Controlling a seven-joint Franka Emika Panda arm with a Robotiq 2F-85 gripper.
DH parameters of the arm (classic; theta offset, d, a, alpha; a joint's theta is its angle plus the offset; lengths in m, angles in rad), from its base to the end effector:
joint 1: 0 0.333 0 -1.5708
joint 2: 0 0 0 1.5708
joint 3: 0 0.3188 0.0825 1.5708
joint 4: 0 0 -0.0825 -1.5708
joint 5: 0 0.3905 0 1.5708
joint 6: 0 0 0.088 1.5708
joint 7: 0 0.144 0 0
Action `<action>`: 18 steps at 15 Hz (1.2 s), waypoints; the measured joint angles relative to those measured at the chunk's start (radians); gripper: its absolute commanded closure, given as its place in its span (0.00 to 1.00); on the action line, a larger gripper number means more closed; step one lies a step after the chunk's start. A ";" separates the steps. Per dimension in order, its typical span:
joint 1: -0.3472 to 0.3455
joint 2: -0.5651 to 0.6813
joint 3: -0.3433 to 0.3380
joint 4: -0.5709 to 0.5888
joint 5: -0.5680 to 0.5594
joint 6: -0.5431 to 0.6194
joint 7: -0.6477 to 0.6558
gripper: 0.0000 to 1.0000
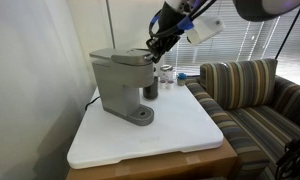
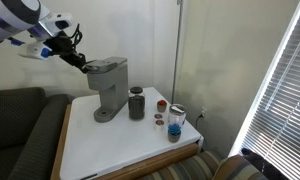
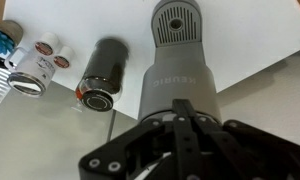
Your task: Open the coffee maker
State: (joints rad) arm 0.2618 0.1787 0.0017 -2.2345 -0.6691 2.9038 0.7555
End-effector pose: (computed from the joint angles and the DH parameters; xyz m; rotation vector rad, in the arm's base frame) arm 0.5676 0.1863 0.3026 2.9745 0.1824 0.8513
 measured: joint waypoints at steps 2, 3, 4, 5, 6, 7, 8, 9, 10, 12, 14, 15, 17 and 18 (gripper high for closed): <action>0.003 -0.018 -0.003 0.000 -0.045 0.000 0.037 1.00; 0.003 -0.027 -0.004 0.002 -0.063 0.000 0.051 1.00; 0.003 -0.038 -0.004 0.002 -0.078 0.000 0.061 1.00; 0.003 -0.047 -0.004 0.003 -0.088 0.000 0.066 1.00; 0.003 -0.054 -0.004 0.003 -0.093 0.000 0.067 1.00; 0.003 -0.060 -0.004 0.003 -0.094 0.000 0.067 1.00; 0.003 -0.064 -0.004 0.003 -0.094 0.000 0.067 1.00; 0.003 -0.065 -0.004 0.003 -0.094 0.000 0.067 1.00; 0.003 -0.066 -0.005 0.003 -0.094 0.000 0.067 1.00; 0.003 -0.066 -0.006 0.003 -0.094 0.000 0.068 1.00; 0.003 -0.066 -0.008 0.003 -0.096 0.003 0.071 1.00; 0.003 -0.066 -0.009 0.003 -0.099 0.005 0.074 1.00; 0.003 -0.066 -0.011 0.004 -0.108 0.006 0.082 1.00; 0.003 -0.067 -0.013 0.005 -0.110 0.007 0.083 1.00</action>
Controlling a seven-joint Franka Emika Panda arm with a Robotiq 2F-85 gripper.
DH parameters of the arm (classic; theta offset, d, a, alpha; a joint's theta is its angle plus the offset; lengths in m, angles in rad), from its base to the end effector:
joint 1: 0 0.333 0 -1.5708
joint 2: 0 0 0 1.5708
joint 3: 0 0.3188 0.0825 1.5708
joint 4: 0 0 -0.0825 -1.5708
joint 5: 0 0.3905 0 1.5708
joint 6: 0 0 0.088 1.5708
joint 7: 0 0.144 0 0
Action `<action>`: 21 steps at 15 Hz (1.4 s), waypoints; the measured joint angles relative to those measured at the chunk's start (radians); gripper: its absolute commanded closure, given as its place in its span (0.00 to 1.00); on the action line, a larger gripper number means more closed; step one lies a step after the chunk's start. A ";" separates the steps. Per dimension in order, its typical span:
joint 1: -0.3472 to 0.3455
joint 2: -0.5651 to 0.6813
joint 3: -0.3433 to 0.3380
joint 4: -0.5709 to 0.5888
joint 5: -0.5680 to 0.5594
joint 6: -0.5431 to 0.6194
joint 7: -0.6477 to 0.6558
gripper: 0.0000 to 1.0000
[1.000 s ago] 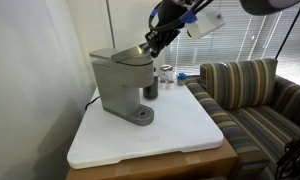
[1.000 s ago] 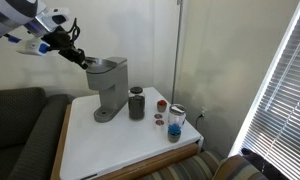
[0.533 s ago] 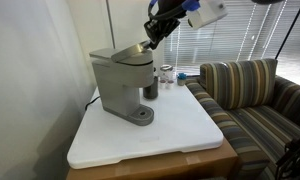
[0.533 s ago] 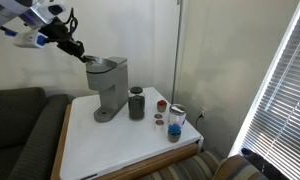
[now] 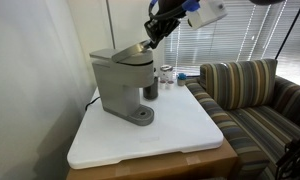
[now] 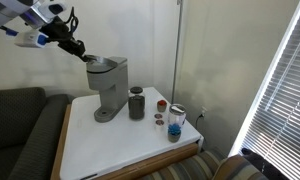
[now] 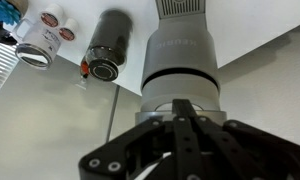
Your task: Open the coffee maker
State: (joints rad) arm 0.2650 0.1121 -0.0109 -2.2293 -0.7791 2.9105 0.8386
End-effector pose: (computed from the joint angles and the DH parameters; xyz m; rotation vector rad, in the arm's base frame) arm 0.5680 0.1858 0.3429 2.9224 0.1879 0.9871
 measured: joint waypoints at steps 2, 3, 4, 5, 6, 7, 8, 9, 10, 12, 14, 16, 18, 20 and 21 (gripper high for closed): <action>0.000 -0.001 -0.002 0.004 0.000 0.000 0.000 1.00; -0.001 -0.001 -0.003 0.006 0.000 0.000 0.000 1.00; -0.001 -0.001 -0.003 0.008 0.000 0.000 -0.001 1.00; -0.001 -0.002 -0.003 0.011 0.000 0.000 -0.001 1.00; -0.002 -0.002 -0.003 0.015 0.000 -0.001 -0.004 1.00; -0.002 -0.002 -0.003 0.020 0.000 -0.002 -0.007 1.00; -0.002 -0.002 -0.003 0.024 0.001 -0.002 -0.012 1.00; -0.002 -0.002 -0.003 0.029 0.003 -0.003 -0.020 1.00; -0.002 -0.002 -0.003 0.034 0.004 -0.003 -0.029 1.00; -0.002 -0.001 -0.003 0.045 0.008 -0.005 -0.050 1.00; -0.002 0.000 -0.003 0.057 0.022 -0.007 -0.081 1.00; -0.002 0.004 -0.002 0.070 0.062 -0.010 -0.130 1.00; -0.002 0.010 0.001 0.085 0.125 -0.017 -0.198 1.00; -0.002 0.020 0.005 0.107 0.192 -0.031 -0.273 1.00; -0.002 0.027 0.007 0.122 0.222 -0.043 -0.308 1.00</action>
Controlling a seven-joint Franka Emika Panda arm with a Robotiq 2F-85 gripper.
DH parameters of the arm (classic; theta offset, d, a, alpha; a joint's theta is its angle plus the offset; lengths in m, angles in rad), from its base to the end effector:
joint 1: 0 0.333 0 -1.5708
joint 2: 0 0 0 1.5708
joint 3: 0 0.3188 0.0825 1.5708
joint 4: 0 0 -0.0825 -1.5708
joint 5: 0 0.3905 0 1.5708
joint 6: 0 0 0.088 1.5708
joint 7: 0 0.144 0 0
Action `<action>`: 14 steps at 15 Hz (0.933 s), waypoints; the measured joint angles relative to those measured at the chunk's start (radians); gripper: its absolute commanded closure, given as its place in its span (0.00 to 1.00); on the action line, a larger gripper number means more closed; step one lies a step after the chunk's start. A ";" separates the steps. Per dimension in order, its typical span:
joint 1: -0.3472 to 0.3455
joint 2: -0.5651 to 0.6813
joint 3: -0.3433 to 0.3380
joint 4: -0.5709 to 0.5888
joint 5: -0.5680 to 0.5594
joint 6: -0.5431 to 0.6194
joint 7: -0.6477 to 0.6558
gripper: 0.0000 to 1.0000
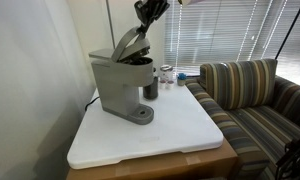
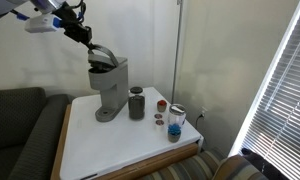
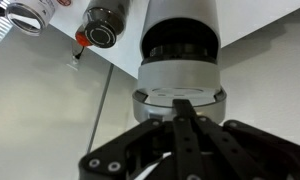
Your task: Open the coffee maker
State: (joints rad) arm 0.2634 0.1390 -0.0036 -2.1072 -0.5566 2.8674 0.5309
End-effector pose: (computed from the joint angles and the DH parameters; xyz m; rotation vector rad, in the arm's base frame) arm 0.6058 0.1861 0.3863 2.8973 0.3192 1.0182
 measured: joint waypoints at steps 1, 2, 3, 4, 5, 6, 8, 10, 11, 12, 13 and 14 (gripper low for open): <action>0.000 0.007 0.002 0.015 0.026 -0.012 -0.031 1.00; 0.000 0.014 0.004 0.032 0.049 -0.023 -0.061 1.00; 0.000 0.021 0.006 0.049 0.069 -0.036 -0.087 1.00; 0.000 0.029 0.008 0.068 0.085 -0.049 -0.109 1.00; 0.000 0.037 0.010 0.085 0.098 -0.059 -0.129 1.00; 0.000 0.045 0.011 0.103 0.109 -0.069 -0.145 1.00; 0.000 0.060 0.014 0.136 0.123 -0.091 -0.169 1.00; 0.000 0.076 0.016 0.166 0.138 -0.107 -0.192 1.00; 0.000 0.083 0.017 0.180 0.147 -0.117 -0.205 1.00; 0.000 0.089 0.019 0.192 0.154 -0.125 -0.216 1.00; 0.000 0.095 0.020 0.203 0.162 -0.131 -0.225 1.00; 0.000 0.102 0.021 0.214 0.170 -0.133 -0.235 1.00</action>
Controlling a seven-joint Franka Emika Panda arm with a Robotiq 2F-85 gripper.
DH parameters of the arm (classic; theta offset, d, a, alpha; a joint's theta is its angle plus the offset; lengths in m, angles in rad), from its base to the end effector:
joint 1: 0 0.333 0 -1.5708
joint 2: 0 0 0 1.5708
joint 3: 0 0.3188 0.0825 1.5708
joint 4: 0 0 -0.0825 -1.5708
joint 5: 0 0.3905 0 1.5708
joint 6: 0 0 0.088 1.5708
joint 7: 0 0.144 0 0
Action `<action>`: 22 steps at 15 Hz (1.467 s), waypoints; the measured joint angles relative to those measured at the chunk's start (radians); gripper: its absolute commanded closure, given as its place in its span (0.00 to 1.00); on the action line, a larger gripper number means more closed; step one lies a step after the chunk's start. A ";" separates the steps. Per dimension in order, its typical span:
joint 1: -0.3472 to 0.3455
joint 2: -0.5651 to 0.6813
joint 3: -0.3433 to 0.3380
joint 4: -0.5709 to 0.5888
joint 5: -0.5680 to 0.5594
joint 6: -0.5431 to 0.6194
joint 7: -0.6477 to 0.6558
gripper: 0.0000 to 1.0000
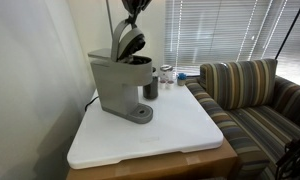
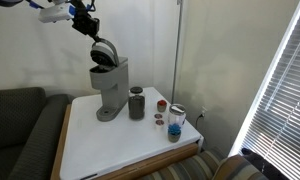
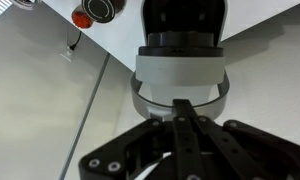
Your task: Open the coffee maker
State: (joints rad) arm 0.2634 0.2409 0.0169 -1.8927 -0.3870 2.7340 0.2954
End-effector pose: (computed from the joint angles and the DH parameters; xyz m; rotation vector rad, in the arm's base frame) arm 0.6545 0.1971 0.4138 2.8842 0.4246 0.9631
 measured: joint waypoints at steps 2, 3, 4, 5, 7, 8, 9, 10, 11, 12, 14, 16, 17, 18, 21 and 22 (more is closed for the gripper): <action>0.000 0.011 0.001 0.018 0.016 -0.006 -0.019 1.00; 0.000 0.015 0.002 0.026 0.023 -0.010 -0.027 1.00; 0.000 0.020 0.002 0.033 0.028 -0.014 -0.034 1.00; 0.000 0.025 0.003 0.043 0.032 -0.017 -0.041 1.00; 0.000 0.035 0.004 0.060 0.039 -0.023 -0.052 1.00; 0.000 0.040 0.004 0.068 0.042 -0.024 -0.056 1.00; 0.000 0.046 0.005 0.076 0.044 -0.025 -0.059 1.00; 0.000 0.052 0.005 0.086 0.045 -0.025 -0.061 1.00; 0.000 0.058 0.005 0.095 0.047 -0.025 -0.064 1.00; 0.000 0.062 0.005 0.102 0.049 -0.027 -0.066 1.00; 0.000 0.068 0.006 0.111 0.054 -0.032 -0.072 1.00; 0.000 0.072 0.006 0.118 0.059 -0.036 -0.077 1.00; 0.000 0.075 0.006 0.123 0.061 -0.038 -0.080 1.00; 0.000 0.078 0.007 0.129 0.062 -0.040 -0.083 1.00; 0.000 0.085 0.008 0.140 0.068 -0.048 -0.091 1.00; 0.000 0.086 0.009 0.142 0.071 -0.052 -0.093 1.00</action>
State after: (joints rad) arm 0.2634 0.3266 0.0261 -1.7505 -0.3161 2.6820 0.2019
